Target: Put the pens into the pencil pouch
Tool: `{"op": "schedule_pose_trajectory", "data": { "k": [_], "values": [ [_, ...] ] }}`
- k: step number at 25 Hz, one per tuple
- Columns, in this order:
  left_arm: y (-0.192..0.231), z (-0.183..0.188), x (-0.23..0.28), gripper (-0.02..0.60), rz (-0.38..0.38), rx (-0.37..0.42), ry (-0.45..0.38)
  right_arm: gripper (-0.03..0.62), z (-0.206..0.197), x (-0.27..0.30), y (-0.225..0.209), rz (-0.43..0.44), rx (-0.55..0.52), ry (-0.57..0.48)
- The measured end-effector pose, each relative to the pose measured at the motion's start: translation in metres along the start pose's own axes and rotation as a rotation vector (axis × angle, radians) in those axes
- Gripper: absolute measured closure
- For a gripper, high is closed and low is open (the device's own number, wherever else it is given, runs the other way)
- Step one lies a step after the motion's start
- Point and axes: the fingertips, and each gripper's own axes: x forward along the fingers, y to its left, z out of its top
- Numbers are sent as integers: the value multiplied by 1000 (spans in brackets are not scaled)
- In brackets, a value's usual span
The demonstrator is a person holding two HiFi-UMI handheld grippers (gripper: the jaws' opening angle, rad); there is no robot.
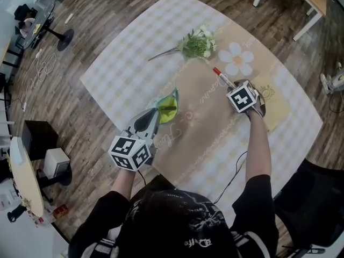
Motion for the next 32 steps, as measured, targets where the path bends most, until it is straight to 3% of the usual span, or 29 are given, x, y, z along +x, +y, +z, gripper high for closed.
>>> {"op": "schedule_pose_trajectory", "data": {
  "k": [6, 13, 18, 22, 32],
  "values": [
    [-1, -5, 1, 548, -3, 25, 15, 501, -4, 9, -2, 2, -8, 71],
    [-4, -6, -7, 548, 8, 39, 22, 517, -5, 5, -5, 9, -24, 61],
    [4, -3, -24, 548, 20, 26, 8, 520, 2, -10, 4, -20, 10, -3],
    [6, -9, -31, 548, 31, 4, 4, 520, 5, -23, 15, -70, -28, -57],
    [-30, 14, 20, 548, 51, -1, 9, 520, 24, -66, -45, -119, -77, -187]
  ]
}}
